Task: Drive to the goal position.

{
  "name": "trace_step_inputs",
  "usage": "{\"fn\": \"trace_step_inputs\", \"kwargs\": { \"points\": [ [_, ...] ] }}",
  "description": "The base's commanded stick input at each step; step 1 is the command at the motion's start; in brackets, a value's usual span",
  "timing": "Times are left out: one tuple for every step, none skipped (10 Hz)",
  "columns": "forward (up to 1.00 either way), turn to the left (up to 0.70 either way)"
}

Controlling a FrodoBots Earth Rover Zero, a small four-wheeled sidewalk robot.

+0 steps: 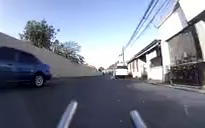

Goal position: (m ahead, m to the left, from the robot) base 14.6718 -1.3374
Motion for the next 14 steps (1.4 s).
{"fn": "trace_step_inputs", "kwargs": {
  "points": [
    [0.85, 0.0],
    [0.85, 0.0],
    [0.85, 0.0],
    [0.85, 0.0],
    [0.85, 0.0],
    [0.85, 0.0],
    [0.85, -0.26],
    [0.85, -0.34],
    [0.85, -0.34],
    [0.85, -0.34],
    [0.85, -0.34],
    [0.85, -0.34],
    [0.85, -0.34],
    [0.85, -0.34]
  ]
}}
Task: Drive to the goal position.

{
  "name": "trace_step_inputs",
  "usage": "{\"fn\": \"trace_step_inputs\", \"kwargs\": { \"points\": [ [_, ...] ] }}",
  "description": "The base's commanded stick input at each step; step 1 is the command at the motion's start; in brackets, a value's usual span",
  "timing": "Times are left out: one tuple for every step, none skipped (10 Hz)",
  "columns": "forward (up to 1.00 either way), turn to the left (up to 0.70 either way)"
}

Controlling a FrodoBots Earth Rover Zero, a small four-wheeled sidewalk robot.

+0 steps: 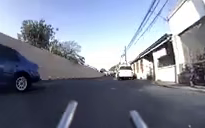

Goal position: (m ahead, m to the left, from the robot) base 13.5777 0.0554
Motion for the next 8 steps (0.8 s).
{"fn": "trace_step_inputs", "kwargs": {
  "points": [
    [0.85, -0.34],
    [0.85, -0.34],
    [0.85, -0.34],
    [0.85, -0.34],
    [0.85, -0.34],
    [0.85, -0.34],
    [0.85, -0.34],
    [0.85, -0.34]
  ]
}}
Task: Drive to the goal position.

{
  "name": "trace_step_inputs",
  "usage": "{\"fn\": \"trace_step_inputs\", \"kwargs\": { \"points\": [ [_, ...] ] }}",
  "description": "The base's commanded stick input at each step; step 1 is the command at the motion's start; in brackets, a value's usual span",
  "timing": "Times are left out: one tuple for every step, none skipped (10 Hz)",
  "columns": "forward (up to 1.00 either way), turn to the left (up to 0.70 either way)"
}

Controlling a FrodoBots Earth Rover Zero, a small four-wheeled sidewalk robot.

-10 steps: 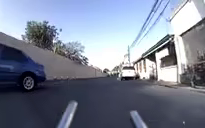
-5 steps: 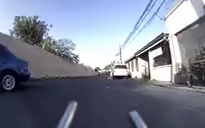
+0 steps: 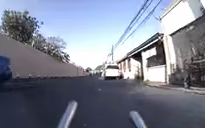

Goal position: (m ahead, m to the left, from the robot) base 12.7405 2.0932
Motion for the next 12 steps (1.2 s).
{"fn": "trace_step_inputs", "kwargs": {
  "points": [
    [0.85, -0.34],
    [0.85, -0.34],
    [0.85, -0.34],
    [0.85, -0.34],
    [0.85, -0.34],
    [0.85, -0.24],
    [0.85, -0.01],
    [0.85, 0.0],
    [0.85, 0.0],
    [0.85, 0.0],
    [0.85, 0.0],
    [0.85, 0.0]
  ]
}}
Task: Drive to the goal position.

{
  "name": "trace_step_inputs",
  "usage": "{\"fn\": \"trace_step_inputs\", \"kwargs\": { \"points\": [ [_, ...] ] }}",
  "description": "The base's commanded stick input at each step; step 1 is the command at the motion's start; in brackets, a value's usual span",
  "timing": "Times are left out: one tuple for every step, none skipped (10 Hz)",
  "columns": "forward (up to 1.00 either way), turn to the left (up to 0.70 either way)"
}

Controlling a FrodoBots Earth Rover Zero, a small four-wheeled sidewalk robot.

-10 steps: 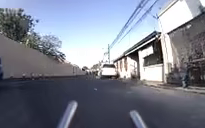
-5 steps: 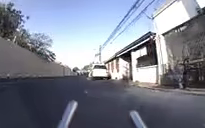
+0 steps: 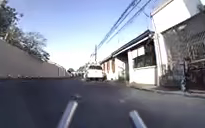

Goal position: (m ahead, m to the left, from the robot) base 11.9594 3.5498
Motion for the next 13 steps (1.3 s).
{"fn": "trace_step_inputs", "kwargs": {
  "points": [
    [0.85, 0.0],
    [0.85, 0.0],
    [0.85, 0.0],
    [0.85, 0.0],
    [0.85, 0.0],
    [0.85, 0.0],
    [0.85, 0.0],
    [0.85, 0.0],
    [0.85, 0.0],
    [0.85, 0.0],
    [0.85, 0.0],
    [0.85, 0.0],
    [0.85, 0.0]
  ]
}}
